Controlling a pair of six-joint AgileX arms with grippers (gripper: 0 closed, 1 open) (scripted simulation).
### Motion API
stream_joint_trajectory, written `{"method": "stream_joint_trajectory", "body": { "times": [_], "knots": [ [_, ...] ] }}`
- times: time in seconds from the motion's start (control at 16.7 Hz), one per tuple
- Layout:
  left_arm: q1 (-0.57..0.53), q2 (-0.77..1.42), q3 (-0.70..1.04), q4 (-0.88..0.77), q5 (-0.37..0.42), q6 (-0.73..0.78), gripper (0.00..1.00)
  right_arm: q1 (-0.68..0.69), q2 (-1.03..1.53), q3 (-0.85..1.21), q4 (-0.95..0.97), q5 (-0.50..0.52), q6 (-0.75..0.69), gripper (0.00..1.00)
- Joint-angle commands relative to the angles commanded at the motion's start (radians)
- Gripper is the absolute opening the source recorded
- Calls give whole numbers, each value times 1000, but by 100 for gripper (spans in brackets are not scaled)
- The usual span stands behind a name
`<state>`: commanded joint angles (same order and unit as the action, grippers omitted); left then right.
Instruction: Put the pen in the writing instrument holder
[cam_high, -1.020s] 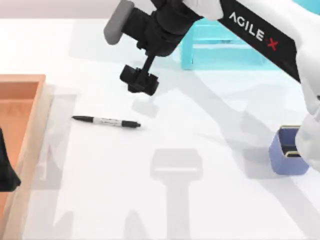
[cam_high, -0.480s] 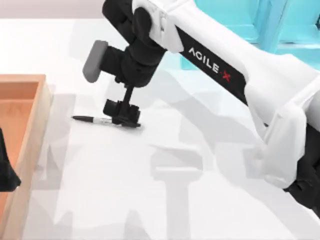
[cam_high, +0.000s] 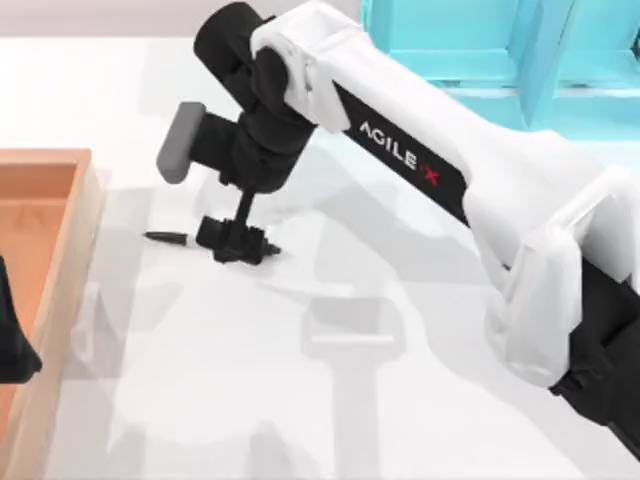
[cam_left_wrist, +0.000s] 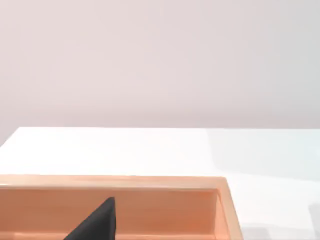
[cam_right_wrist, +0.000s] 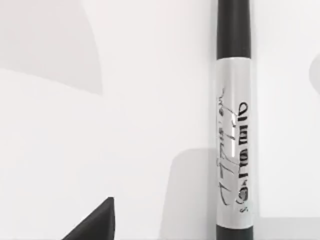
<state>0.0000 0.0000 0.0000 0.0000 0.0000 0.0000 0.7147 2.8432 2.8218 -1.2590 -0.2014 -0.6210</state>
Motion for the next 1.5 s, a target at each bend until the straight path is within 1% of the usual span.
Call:
{"method": "stream_joint_trajectory", "body": {
  "times": [0.3, 0.6, 1.38, 1.44, 1.5],
  "knots": [
    [0, 0, 0, 0, 0, 0, 100, 23, 144, 74, 76, 9, 23, 100],
    [0, 0, 0, 0, 0, 0, 100, 25, 156, 81, 83, 10, 26, 100],
    [0, 0, 0, 0, 0, 0, 100, 25, 156, 81, 83, 10, 26, 2],
    [0, 0, 0, 0, 0, 0, 100, 25, 156, 81, 83, 10, 26, 0],
    [0, 0, 0, 0, 0, 0, 100, 25, 156, 81, 83, 10, 26, 0]
  ]
}}
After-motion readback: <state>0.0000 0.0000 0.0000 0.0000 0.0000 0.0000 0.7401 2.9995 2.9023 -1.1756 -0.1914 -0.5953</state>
